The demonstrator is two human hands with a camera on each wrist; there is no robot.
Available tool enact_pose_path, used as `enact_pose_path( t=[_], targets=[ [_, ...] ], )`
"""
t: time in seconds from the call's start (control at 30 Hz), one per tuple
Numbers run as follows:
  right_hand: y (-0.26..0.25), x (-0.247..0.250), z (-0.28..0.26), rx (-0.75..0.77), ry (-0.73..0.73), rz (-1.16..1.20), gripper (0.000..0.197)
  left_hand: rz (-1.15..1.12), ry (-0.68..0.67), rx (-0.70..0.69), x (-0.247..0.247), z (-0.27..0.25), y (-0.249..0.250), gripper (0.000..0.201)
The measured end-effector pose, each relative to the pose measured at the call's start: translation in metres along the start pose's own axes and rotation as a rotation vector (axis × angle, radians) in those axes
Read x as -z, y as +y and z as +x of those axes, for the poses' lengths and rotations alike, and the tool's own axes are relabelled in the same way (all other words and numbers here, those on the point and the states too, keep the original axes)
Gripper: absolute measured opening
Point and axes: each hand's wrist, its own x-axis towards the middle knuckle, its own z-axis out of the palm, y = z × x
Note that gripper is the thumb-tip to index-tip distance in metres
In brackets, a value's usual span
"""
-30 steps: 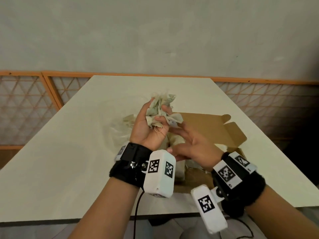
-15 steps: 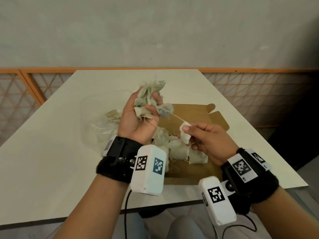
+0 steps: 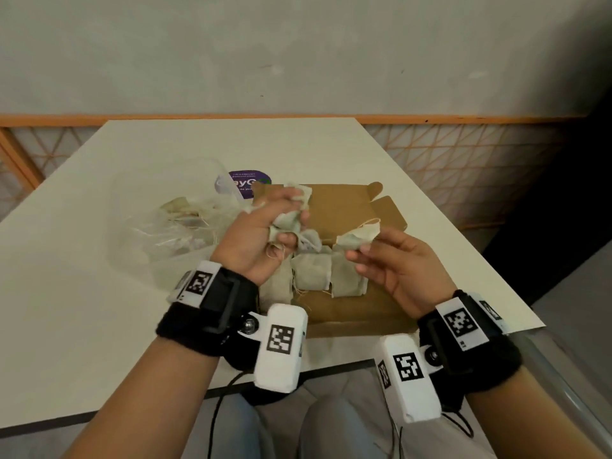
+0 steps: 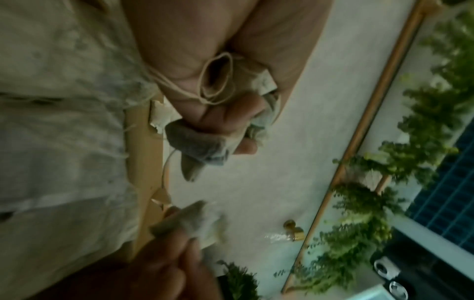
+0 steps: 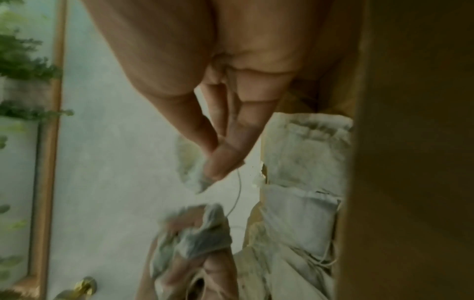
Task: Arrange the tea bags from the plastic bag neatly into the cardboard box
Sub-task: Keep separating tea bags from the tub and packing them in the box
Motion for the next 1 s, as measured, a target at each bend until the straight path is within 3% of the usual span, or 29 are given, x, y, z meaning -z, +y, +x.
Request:
enact_pose_path(
  t=[0.23, 0.3, 0.4, 0.47, 0.57, 0.67, 0.87, 1.0],
  targets=[
    [-0.003, -0.007, -0.004, 0.059, 0.029, -0.1, 0.002, 0.503, 0.011, 0.01, -0.018, -0.004, -0.011, 0.004],
    [-0.007, -0.011, -0.003, 0.052, 0.044, -0.105, 0.005, 0.54, 0.008, 0.033, -0.019, -0.005, -0.009, 0.015],
    [-0.014, -0.018, -0.002, 0.031, 0.018, -0.145, 0.006, 0.566, -0.026, 0.067, -0.016, -0.008, -0.005, 0.047],
    [-0.021, -0.026, 0.0, -0.011, -0.056, -0.191, 0.005, 0.606, -0.024, 0.069, -0.013, -0.01, -0.001, 0.041],
    [-0.033, -0.037, 0.014, -0.074, -0.102, -0.35, 0.009, 0.545, 0.084, 0.036, -0.006, -0.012, 0.005, 0.017],
    [-0.047, -0.045, 0.05, -0.081, -0.031, -0.509, 0.006, 0.395, 0.146, -0.031, 0.005, -0.017, 0.015, 0.013],
    [-0.038, -0.06, 0.126, -0.271, 0.029, -0.742, 0.007, 0.244, 0.193, -0.144, 0.016, -0.015, 0.026, 0.006],
    [-0.026, -0.072, 0.14, -0.351, 0.047, -0.849, 0.045, 0.184, 0.21, -0.171, 0.021, -0.012, 0.03, 0.01]
  ],
)
